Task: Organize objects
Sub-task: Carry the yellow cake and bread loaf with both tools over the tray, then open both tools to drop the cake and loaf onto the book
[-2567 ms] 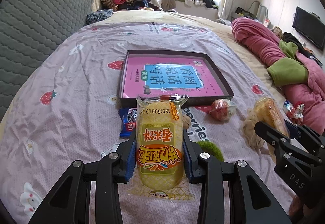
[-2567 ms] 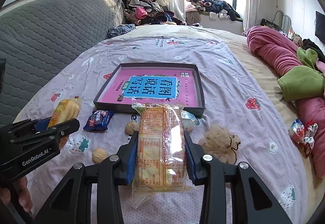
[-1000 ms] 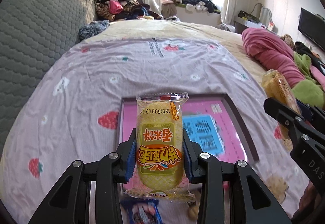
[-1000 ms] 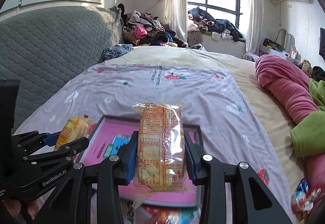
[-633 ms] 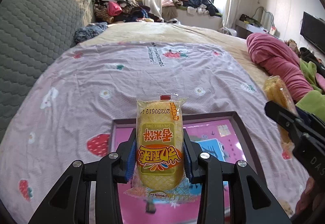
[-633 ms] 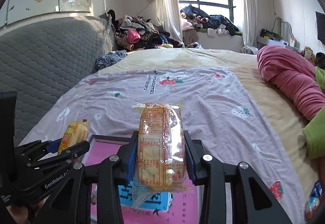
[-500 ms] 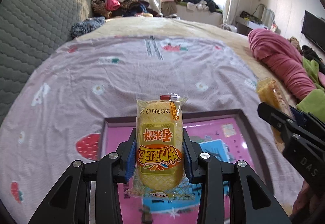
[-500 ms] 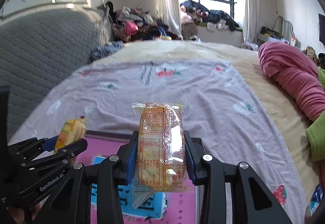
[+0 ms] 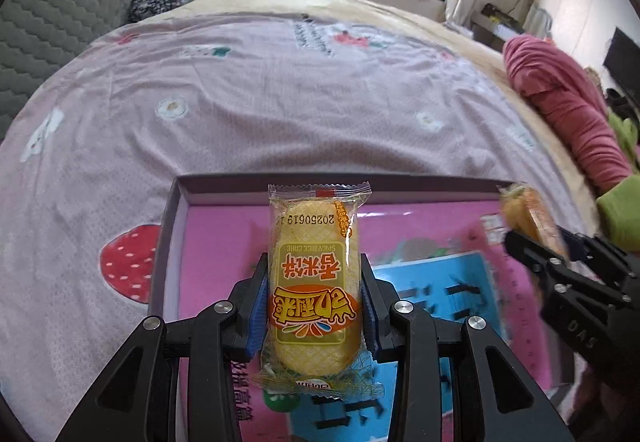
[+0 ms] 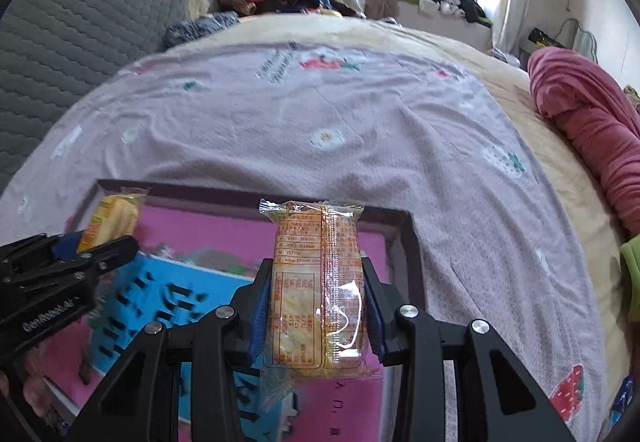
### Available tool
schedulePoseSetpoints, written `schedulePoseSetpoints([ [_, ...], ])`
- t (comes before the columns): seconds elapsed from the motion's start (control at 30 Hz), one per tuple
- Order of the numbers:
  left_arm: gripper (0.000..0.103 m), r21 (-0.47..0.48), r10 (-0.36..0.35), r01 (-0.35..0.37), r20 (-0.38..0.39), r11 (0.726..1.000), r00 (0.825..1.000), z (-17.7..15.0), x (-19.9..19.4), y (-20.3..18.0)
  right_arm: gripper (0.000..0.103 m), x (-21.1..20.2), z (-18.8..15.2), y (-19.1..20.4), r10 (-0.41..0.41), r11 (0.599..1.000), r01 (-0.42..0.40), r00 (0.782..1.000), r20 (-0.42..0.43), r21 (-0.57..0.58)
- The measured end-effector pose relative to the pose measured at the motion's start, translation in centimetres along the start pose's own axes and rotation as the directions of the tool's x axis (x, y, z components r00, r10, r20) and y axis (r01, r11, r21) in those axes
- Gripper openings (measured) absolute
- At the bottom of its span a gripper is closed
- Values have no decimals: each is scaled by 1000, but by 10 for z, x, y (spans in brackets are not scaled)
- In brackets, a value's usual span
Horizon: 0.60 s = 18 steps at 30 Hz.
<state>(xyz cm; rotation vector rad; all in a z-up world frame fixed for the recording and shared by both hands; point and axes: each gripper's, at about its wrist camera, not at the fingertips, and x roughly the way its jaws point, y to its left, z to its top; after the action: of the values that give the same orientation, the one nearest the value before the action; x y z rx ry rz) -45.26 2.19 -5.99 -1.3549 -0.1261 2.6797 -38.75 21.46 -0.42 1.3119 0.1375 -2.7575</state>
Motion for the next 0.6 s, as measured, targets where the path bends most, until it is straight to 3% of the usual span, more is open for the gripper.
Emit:
schedulePoseSetpoints([
  [0.07,40,6,39,-39,-2,999,999,-1,3,2,40,5,0,-2,-17,1000,17,1000,-13,5],
  [0.43,41,-19,37,-37,-25,999,999,-3,11,13,40,34,1,-12,-68,997,70,993,-96,19],
  [0.6,41,-12,47,-47,-28,999,999,-3,12,11,40,34,1,-17,-70,996,74,993,-94,41],
])
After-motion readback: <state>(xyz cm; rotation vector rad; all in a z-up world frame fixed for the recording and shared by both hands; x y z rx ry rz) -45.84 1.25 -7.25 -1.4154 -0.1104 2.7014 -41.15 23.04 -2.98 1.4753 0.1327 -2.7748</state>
